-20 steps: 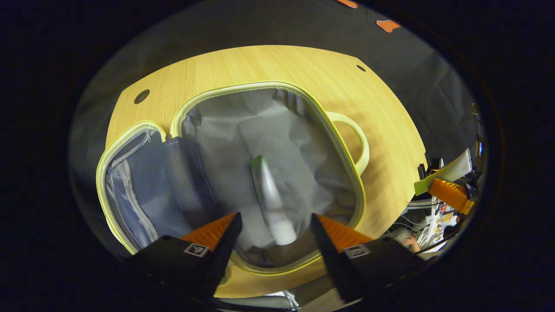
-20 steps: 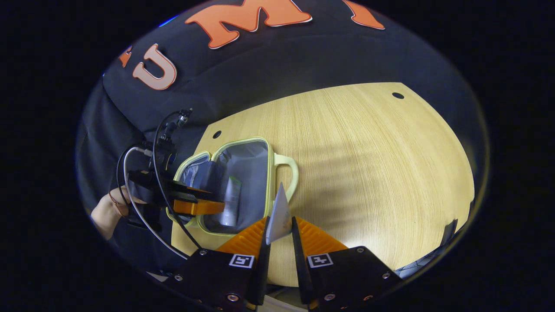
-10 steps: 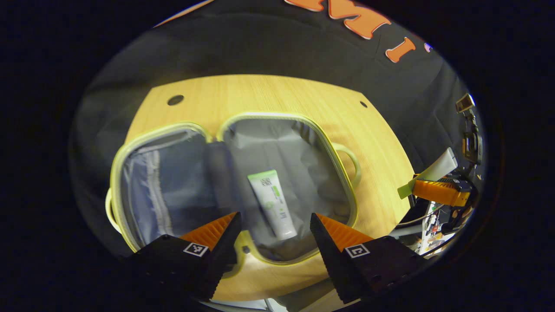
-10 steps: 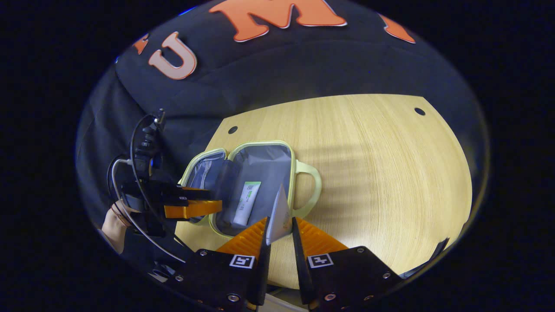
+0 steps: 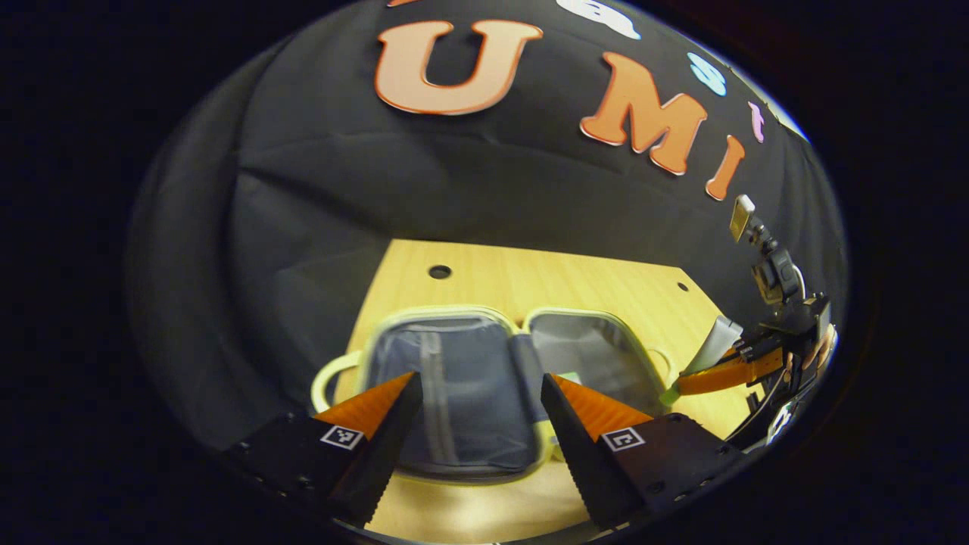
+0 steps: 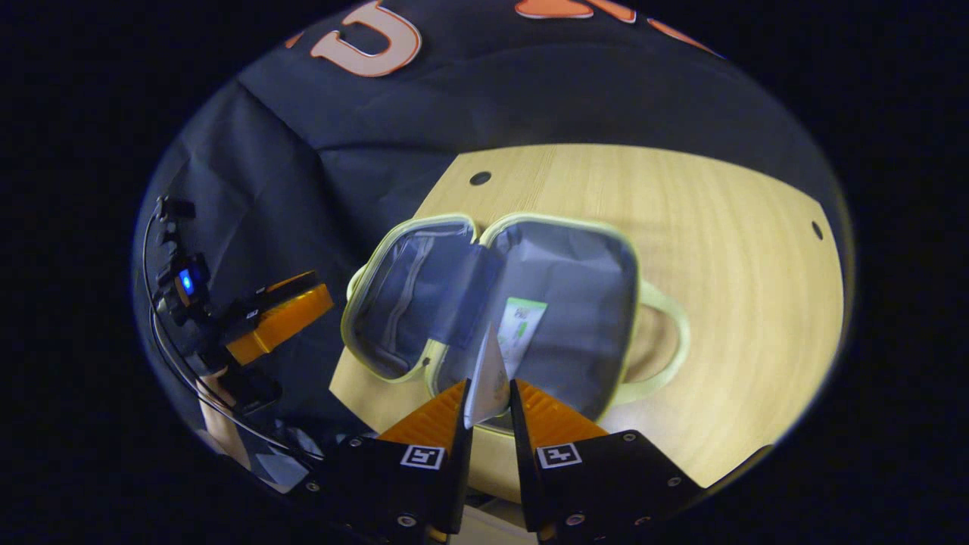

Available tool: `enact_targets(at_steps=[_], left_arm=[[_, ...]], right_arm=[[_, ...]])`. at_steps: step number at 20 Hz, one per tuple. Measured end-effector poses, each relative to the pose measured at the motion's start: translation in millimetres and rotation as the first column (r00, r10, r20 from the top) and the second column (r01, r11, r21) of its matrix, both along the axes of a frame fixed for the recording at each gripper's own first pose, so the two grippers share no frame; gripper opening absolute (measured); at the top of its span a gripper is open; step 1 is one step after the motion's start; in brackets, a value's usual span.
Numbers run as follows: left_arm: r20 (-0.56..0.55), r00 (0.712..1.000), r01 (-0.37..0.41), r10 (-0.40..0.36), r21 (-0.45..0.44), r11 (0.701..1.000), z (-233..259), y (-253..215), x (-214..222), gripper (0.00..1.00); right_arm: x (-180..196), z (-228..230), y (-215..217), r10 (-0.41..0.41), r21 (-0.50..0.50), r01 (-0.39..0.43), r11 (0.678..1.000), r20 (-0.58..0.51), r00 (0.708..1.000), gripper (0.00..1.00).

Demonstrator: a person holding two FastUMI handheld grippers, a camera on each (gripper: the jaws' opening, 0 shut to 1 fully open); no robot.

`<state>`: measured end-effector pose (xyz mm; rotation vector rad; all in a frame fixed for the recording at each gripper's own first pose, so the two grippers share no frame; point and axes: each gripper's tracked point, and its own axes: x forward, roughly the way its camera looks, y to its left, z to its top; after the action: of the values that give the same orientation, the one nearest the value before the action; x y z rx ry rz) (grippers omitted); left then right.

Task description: First open the suitcase, pack the skin care products into it, and then close the suitcase.

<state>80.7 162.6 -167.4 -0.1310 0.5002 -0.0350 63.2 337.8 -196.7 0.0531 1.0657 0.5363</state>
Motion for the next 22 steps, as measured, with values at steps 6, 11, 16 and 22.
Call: enact_targets(at_steps=[6, 11, 16, 22], left_arm=[[0.107, 0.988, -0.116, 0.109, 0.054, 0.992, 71.9, 37.0, -51.9, 0.97], [0.084, 0.989, -0.125, 0.123, 0.024, 0.992, 51.0, 31.0, -45.3, 0.97], [0.042, 0.986, -0.160, 0.161, -0.041, 0.986, 32.7, 47.8, -41.4, 0.97], [-0.050, 0.964, -0.265, 0.261, -0.256, 0.930, -12.9, 103.8, -29.3, 0.97]], right_arm=[[16.9, -60.3, -27.5, -0.043, -0.183, 0.029, 0.983, -0.074, 0.996, 0.31], [22.7, -57.1, -24.2, -0.074, -0.170, 0.064, 0.983, -0.056, 0.996, 0.40], [28.1, -38.5, -23.5, -0.091, -0.120, 0.093, 0.988, 0.022, 0.996, 0.91], [27.0, -14.3, -23.8, -0.143, -0.053, 0.147, 0.988, 0.063, 0.988, 0.96]])
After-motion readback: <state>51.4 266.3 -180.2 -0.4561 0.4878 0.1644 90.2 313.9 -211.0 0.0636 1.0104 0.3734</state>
